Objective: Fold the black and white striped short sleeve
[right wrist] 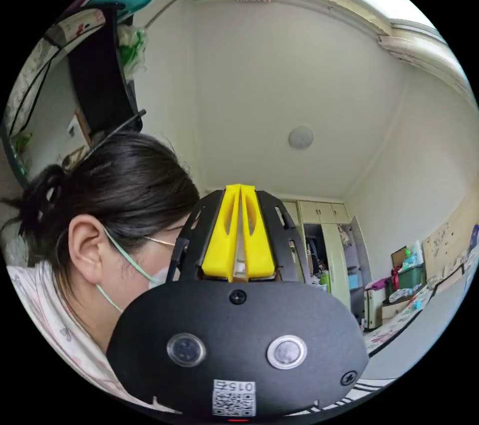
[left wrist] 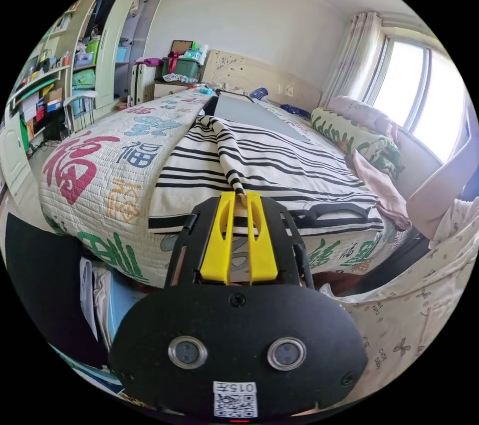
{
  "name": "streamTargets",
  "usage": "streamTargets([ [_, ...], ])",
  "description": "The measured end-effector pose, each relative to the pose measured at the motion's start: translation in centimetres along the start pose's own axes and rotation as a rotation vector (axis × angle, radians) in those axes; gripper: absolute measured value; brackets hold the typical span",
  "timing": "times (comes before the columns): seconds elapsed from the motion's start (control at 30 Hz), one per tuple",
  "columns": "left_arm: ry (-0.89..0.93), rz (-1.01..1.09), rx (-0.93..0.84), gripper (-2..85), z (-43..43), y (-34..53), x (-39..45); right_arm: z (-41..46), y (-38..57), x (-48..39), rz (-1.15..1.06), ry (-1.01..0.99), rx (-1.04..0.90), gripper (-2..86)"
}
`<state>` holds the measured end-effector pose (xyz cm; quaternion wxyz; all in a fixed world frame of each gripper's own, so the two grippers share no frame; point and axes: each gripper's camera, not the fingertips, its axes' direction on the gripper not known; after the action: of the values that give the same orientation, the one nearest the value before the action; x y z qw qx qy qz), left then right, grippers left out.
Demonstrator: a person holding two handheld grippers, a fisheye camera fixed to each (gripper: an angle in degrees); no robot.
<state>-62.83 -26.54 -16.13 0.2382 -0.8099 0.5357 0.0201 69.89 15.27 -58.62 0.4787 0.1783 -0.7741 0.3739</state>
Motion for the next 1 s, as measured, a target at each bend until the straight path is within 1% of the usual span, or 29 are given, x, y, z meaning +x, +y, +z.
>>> streamTargets([
  [0.03, 0.037, -0.025, 0.011, 5.8, 0.1, 0.3, -0.7, 0.0, 2.1, 1.4, -0.068, 0.044, -0.094, -0.7],
  [0.07, 0.076, -0.058, 0.026, 6.8, 0.2, 0.6, -1.6, 0.3, 5.2, 3.5, -0.132, 0.105, -0.228, -0.6],
  [0.1, 0.095, -0.073, 0.034, 7.2, 0.3, 0.8, -2.0, 0.5, 7.0, 5.0, -0.142, 0.143, -0.302, -0.6],
  [0.17, 0.154, -0.114, 0.059, 8.1, 1.0, 1.5, -3.3, 1.5, 16.6, 12.8, -0.114, 0.292, -0.629, 0.5],
  [0.2, 0.164, -0.12, 0.065, 8.2, 1.1, 1.8, -3.5, 1.8, 19.3, 15.0, -0.107, 0.314, -0.714, 1.1],
  [0.27, 0.2, -0.135, 0.082, 8.5, 1.9, 2.5, -4.2, 2.5, 30.2, 24.4, -0.014, 0.381, -1.029, 5.2],
  [0.3, 0.208, -0.138, 0.084, 8.6, 2.1, 2.6, -4.3, 2.6, 33.1, 26.8, 0.019, 0.39, -1.1, 5.6],
  [0.37, 0.236, -0.136, 0.089, 8.9, 2.6, 3.1, -4.8, 2.6, 43.0, 34.9, 0.145, 0.405, -1.286, 6.9],
  [0.4, 0.238, -0.137, 0.095, 8.9, 2.5, 3.3, -4.9, 2.6, 45.3, 36.6, 0.166, 0.405, -1.316, 7.1],
  [0.47, 0.241, -0.15, 0.17, 9.1, 1.5, 4.6, -5.4, 3.3, 53.7, 42.6, 0.225, 0.405, -1.418, 7.8],
  [0.5, 0.243, -0.148, 0.181, 9.2, 1.3, 4.8, -5.5, 3.6, 55.8, 44.0, 0.23, 0.406, -1.447, 8.0],
  [0.57, 0.249, -0.128, 0.139, 9.8, 2.2, 5.2, -5.7, 5.3, 63.9, 48.9, 0.26, 0.386, -1.545, 9.7],
  [0.63, 0.244, -0.113, 0.089, 9.2, 3.6, 5.7, -5.7, 6.6, 69.6, 52.3, 0.31, 0.358, -1.604, 10.7],
  [0.7, 0.243, -0.112, 0.12, 8.0, 3.9, 6.7, -5.8, 7.9, 75.1, 55.0, 0.331, 0.325, -1.654, 11.9],
  [0.77, 0.23, -0.092, 0.123, 5.4, 4.2, 7.8, -5.8, 9.1, 82.0, 58.4, 0.313, 0.344, -1.74, 11.8],
  [0.8, 0.221, -0.082, 0.129, 5.0, 4.2, 8.2, -5.7, 9.3, 83.7, 59.2, 0.305, 0.352, -1.76, 11.5],
  [0.87, 0.226, -0.063, 0.141, 2.9, 4.4, 9.4, -5.7, 9.5, 89.4, 62.2, 0.234, 0.431, -1.828, 7.2],
  [0.9, 0.234, -0.063, 0.142, 2.5, 4.5, 9.7, -5.8, 9.4, 90.5, 62.9, 0.204, 0.458, -1.84, 5.0],
  [0.93, 0.249, -0.062, 0.146, 1.5, 4.5, 10.3, -6.0, 9.1, 92.5, 64.0, 0.136, 0.534, -1.848, 0.6],
  [0.97, 0.262, -0.053, 0.159, 1.0, 4.4, 10.9, -6.0, 8.4, 94.2, 64.9, 0.087, 0.614, -1.837, 0.0],
  [1.0, 0.266, -0.047, 0.167, 0.7, 4.3, 11.2, -6.0, 7.9, 95.0, 65.3, 0.078, 0.622, -1.834, -0.3],
])
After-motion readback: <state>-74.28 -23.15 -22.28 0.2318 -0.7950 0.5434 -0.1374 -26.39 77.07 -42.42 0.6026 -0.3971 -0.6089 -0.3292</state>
